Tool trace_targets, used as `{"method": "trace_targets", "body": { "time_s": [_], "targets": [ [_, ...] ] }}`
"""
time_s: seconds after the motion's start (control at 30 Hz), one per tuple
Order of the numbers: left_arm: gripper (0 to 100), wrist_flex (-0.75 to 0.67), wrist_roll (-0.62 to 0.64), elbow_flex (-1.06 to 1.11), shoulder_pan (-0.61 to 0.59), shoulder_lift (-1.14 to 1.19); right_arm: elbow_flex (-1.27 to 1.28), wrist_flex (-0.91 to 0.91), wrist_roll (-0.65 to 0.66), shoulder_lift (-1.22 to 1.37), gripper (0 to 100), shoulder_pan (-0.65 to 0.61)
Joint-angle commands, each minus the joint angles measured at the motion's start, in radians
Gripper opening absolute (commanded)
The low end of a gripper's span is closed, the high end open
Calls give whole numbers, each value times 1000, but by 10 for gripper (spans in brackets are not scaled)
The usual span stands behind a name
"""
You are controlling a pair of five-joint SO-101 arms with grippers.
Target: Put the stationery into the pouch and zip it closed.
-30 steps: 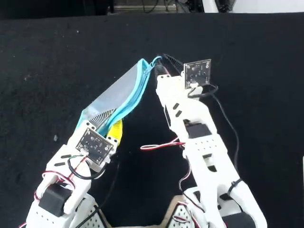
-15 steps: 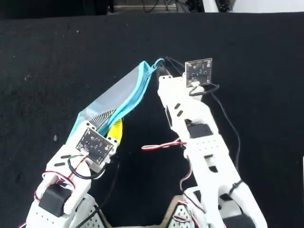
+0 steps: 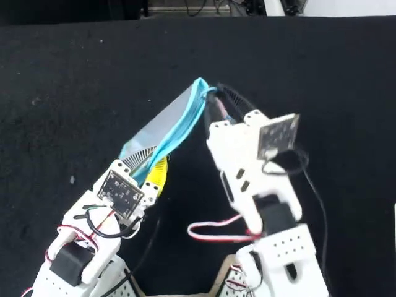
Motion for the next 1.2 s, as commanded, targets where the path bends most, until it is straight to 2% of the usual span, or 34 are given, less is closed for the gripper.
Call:
{"method": "trace_targets", "body": {
  "time_s": [0.0, 0.17, 0.3, 0.93, 1.0, 1.17],
  "targets": [
    [29, -18, 14, -74, -12, 0, 7, 25, 63, -108, 11, -75],
    [36, -11, 12, -96, -88, 0, 13, 66, 68, -137, 11, -144],
    [109, -11, -31, -91, -96, 0, 13, 72, 68, -139, 11, -155],
    [105, -60, -35, -45, -99, 3, 15, 114, 68, -136, 15, -152],
    [105, -32, -35, -59, -101, 2, 18, 114, 68, -133, 15, -152],
    [106, 172, -35, -163, -101, 2, 21, 115, 68, -133, 15, -152]
  ]
}}
